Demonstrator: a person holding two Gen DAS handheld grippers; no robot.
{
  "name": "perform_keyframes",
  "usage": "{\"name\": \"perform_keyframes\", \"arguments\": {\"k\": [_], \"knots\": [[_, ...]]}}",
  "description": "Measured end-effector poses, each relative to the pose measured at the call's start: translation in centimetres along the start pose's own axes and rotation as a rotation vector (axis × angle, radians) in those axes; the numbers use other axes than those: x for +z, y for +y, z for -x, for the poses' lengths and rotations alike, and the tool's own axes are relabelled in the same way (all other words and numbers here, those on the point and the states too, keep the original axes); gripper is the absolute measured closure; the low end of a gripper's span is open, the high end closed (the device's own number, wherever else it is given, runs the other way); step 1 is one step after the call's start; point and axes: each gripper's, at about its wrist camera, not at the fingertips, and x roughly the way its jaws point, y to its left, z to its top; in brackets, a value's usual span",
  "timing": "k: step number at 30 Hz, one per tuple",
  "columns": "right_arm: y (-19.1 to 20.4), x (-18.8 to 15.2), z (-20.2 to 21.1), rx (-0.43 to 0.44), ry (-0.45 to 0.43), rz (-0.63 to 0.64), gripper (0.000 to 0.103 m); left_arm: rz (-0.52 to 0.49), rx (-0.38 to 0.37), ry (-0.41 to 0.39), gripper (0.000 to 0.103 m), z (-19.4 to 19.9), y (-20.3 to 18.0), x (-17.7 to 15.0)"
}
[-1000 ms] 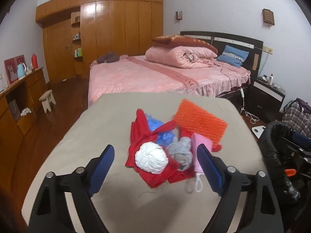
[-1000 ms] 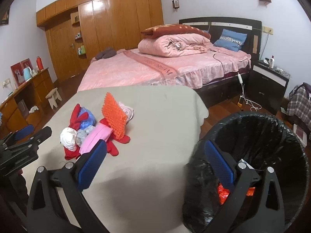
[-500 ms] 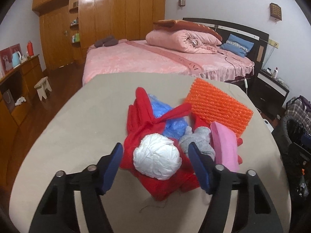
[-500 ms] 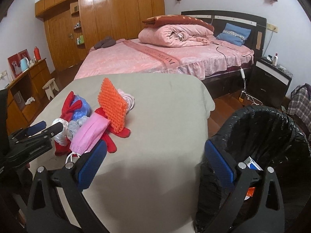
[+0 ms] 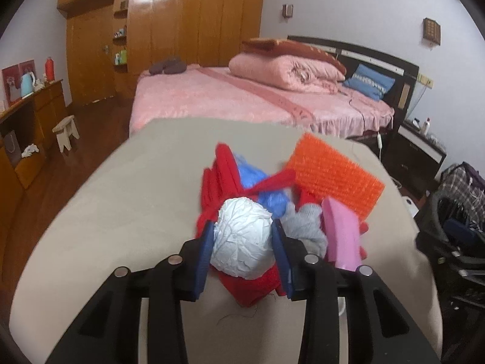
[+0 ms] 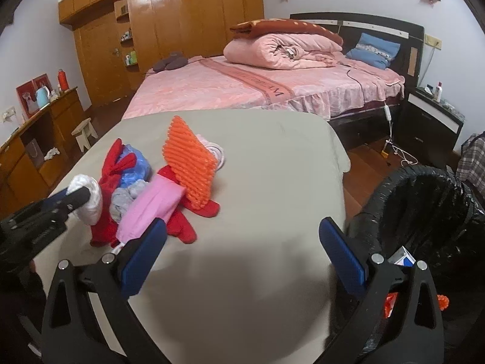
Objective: Collect trash
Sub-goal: 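Grasp the pink face mask with the right tool while the left tool holds the tissue ball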
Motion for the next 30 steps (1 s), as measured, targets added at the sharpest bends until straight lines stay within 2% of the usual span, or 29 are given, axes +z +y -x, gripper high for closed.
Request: {"name": "perform_keyframes", "arguments": {"k": [16, 18, 22, 25, 27, 28, 29, 30], "knots": [[5.2, 1.1, -2.1, 0.067, -0.001, 0.03, 0.008, 0.021, 0.082, -0.02, 0.065, 1.8, 3.5, -0.4], [5.7, 1.1, -2.7, 0.072, 0.013, 0.037, 0.02, 0.022, 0.088, -0.021, 0.065, 1.9, 3.9, -0.5], [6.5, 0.9, -4.2, 0.086, 0.058, 0.048, 0.026, 0.032, 0.093, -0.022, 0.065, 1.9, 4.6, -0.5], [6.9, 0.4, -5.2, 0.112, 0.107, 0.054, 0.04, 0.036, 0.092, -0.022, 0.065, 1.9, 4.8, -0.5], [6.9, 0.2, -5.6, 0.149, 0.139, 0.048, 0.064, 0.035, 0.092, -0.023, 0.065, 1.9, 4.8, -0.6], [6.8, 0.1, -5.7, 0.169, 0.155, 0.049, 0.071, 0.033, 0.091, -0.023, 0.065, 1.9, 4.8, -0.5], [6.8, 0.0, -5.6, 0.183, 0.164, 0.052, 0.082, 0.032, 0.09, -0.023, 0.065, 1.9, 4.6, -0.5], [6.8, 0.0, -5.5, 0.189, 0.164, 0.055, 0.085, 0.031, 0.089, -0.024, 0.065, 1.9, 4.6, -0.5]]}}
